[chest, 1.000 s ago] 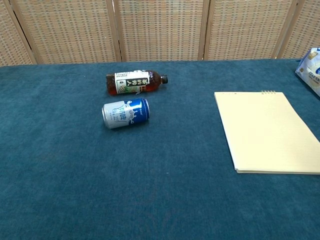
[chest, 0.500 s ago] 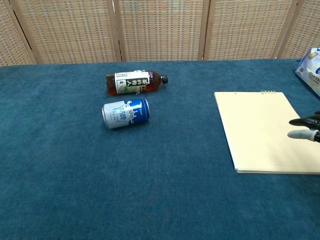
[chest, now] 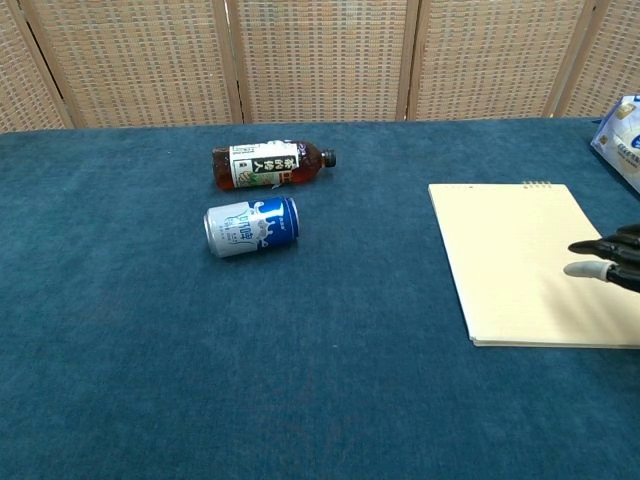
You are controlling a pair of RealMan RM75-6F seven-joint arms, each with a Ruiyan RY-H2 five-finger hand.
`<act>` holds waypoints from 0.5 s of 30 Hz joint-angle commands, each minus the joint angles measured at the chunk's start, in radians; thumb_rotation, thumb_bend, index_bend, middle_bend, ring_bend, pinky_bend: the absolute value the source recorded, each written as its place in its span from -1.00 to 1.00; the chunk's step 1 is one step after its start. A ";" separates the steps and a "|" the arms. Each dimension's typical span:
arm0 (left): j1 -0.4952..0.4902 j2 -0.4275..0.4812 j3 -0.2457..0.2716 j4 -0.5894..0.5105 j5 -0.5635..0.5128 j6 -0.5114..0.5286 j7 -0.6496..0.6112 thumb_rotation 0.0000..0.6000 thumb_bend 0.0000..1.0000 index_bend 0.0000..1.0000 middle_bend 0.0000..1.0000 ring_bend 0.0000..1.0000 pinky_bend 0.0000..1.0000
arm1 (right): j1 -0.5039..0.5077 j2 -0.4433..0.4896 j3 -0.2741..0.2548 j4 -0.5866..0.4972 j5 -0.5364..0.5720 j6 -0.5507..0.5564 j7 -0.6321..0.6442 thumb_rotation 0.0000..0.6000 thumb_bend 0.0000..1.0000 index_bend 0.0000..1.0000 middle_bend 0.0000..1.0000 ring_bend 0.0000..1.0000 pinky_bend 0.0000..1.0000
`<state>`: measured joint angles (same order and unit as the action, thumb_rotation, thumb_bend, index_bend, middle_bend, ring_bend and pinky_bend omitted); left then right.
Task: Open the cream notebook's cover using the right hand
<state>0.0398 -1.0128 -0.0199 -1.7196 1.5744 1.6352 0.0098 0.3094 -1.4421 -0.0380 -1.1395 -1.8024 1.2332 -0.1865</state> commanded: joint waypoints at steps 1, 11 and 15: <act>-0.001 0.000 -0.001 -0.001 -0.002 -0.002 -0.001 1.00 -1.00 -1.00 -1.00 -1.00 -1.00 | 0.007 -0.018 -0.002 0.019 0.015 -0.011 -0.006 1.00 -0.17 -1.00 -1.00 -1.00 -1.00; -0.001 0.003 -0.003 -0.001 -0.008 -0.003 -0.012 1.00 -1.00 -1.00 -1.00 -1.00 -1.00 | 0.023 -0.047 0.002 0.059 0.064 -0.039 -0.015 1.00 -0.17 -1.00 -1.00 -1.00 -1.00; -0.003 0.002 -0.002 -0.002 -0.007 -0.006 -0.005 1.00 -1.00 -1.00 -1.00 -1.00 -1.00 | 0.028 -0.052 -0.001 0.070 0.077 -0.047 -0.020 1.00 -0.17 -1.00 -1.00 -1.00 -1.00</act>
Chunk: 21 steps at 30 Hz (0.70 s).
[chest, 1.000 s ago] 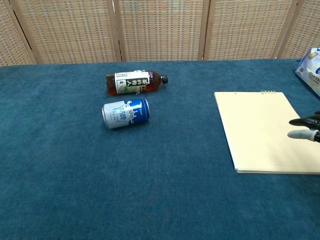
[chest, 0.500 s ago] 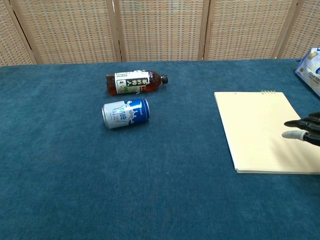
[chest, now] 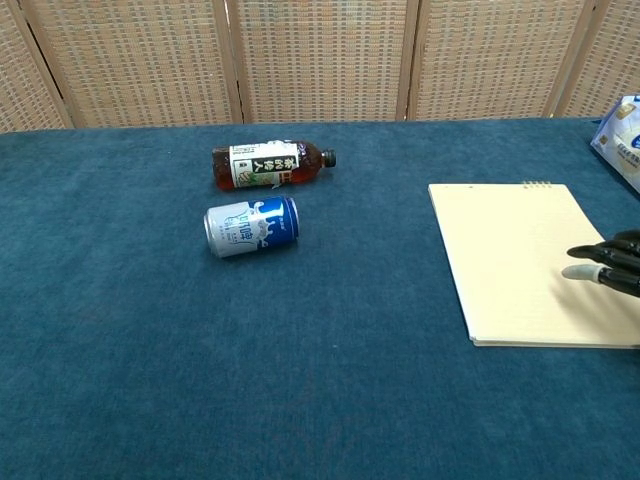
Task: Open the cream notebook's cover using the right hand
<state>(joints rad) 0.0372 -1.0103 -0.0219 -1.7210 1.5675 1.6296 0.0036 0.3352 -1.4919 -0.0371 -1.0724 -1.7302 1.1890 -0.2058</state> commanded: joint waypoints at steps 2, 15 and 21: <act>0.000 -0.001 0.000 0.000 -0.001 0.000 0.002 1.00 -1.00 -1.00 -1.00 -1.00 -1.00 | 0.004 -0.004 -0.005 0.005 0.007 -0.002 -0.002 1.00 -0.17 -1.00 -1.00 -1.00 -1.00; 0.000 -0.001 0.000 -0.002 -0.003 -0.001 0.002 1.00 -1.00 -1.00 -1.00 -1.00 -1.00 | 0.016 -0.030 -0.003 0.031 0.040 -0.005 -0.014 1.00 -0.17 -1.00 -1.00 -1.00 -1.00; -0.002 -0.001 0.000 -0.002 -0.003 -0.003 0.002 1.00 -1.00 -1.00 -1.00 -1.00 -1.00 | 0.019 -0.070 0.011 0.086 0.044 0.036 -0.005 1.00 -0.09 -1.00 -0.96 -1.00 -1.00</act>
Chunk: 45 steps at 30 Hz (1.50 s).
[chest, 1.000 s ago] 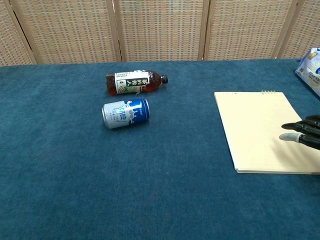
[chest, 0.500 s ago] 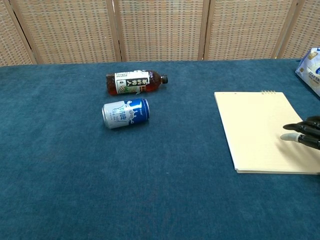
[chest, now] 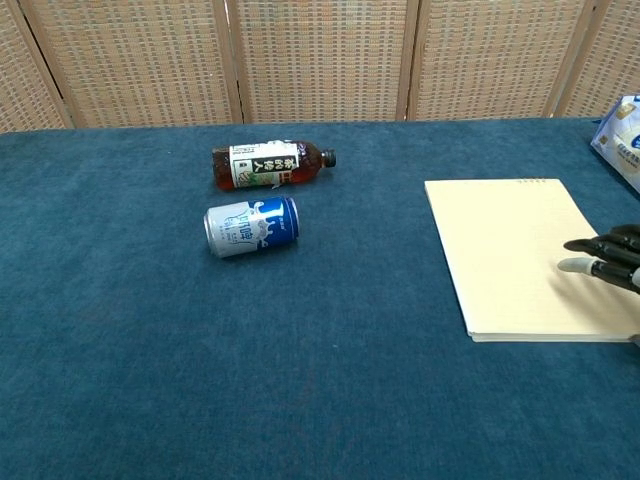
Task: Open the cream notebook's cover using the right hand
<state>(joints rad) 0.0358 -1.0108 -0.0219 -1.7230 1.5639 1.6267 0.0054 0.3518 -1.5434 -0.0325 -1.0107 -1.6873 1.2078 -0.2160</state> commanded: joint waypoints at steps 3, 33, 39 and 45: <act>0.000 0.000 0.000 0.000 0.000 0.000 0.000 1.00 -1.00 -1.00 -1.00 -1.00 -1.00 | 0.007 -0.038 0.013 0.055 0.004 0.030 0.014 1.00 -0.02 -0.96 -0.91 -1.00 -1.00; -0.015 0.001 -0.003 -0.005 -0.021 -0.031 0.015 1.00 -1.00 -1.00 -1.00 -1.00 -1.00 | 0.138 -0.170 0.090 0.181 0.045 0.053 0.093 1.00 0.09 -0.56 -0.67 -0.84 -0.93; -0.016 0.002 -0.005 -0.005 -0.025 -0.033 0.011 1.00 -1.00 -1.00 -1.00 -1.00 -1.00 | 0.148 -0.171 0.089 0.197 0.055 0.039 0.085 1.00 0.13 -0.23 -0.19 -0.38 -0.83; -0.016 0.002 -0.003 -0.006 -0.021 -0.032 0.012 1.00 -1.00 -1.00 -1.00 -1.00 -1.00 | 0.156 -0.169 0.075 0.254 0.047 0.043 0.096 1.00 0.14 0.04 0.12 -0.14 -0.62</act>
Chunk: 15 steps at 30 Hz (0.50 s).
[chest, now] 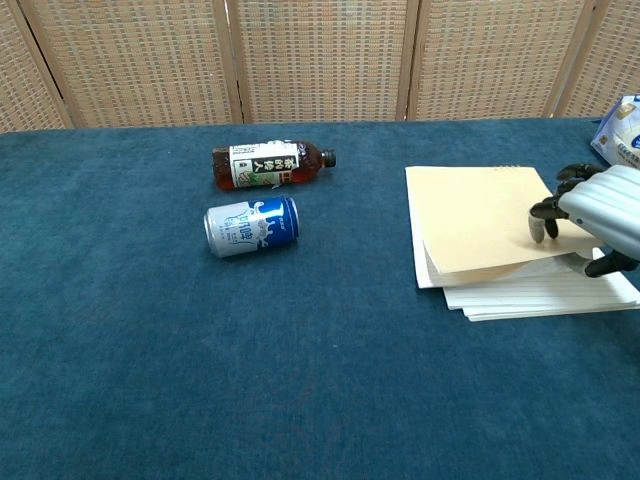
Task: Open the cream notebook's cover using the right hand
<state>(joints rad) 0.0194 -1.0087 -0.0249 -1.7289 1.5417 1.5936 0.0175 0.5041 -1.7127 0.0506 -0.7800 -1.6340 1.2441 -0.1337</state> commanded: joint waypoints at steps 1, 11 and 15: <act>0.000 0.000 0.000 0.000 0.001 0.001 0.000 1.00 -1.00 -1.00 -1.00 -1.00 -1.00 | 0.004 0.000 -0.010 0.029 -0.008 0.010 0.020 1.00 0.15 0.07 0.15 -0.12 -0.61; 0.001 0.000 0.002 0.000 0.004 0.004 0.000 1.00 -1.00 -1.00 -1.00 -1.00 -1.00 | -0.001 0.008 -0.042 0.094 -0.041 0.074 0.126 1.00 0.29 0.23 0.28 -0.02 -0.51; 0.002 0.001 0.003 0.000 0.006 0.005 -0.004 1.00 -1.00 -1.00 -1.00 -1.00 -1.00 | -0.010 0.030 -0.069 0.084 -0.067 0.107 0.170 1.00 0.29 0.24 0.29 -0.02 -0.50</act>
<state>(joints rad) 0.0208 -1.0077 -0.0224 -1.7285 1.5471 1.5983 0.0136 0.4983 -1.6916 -0.0094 -0.6908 -1.6917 1.3406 0.0242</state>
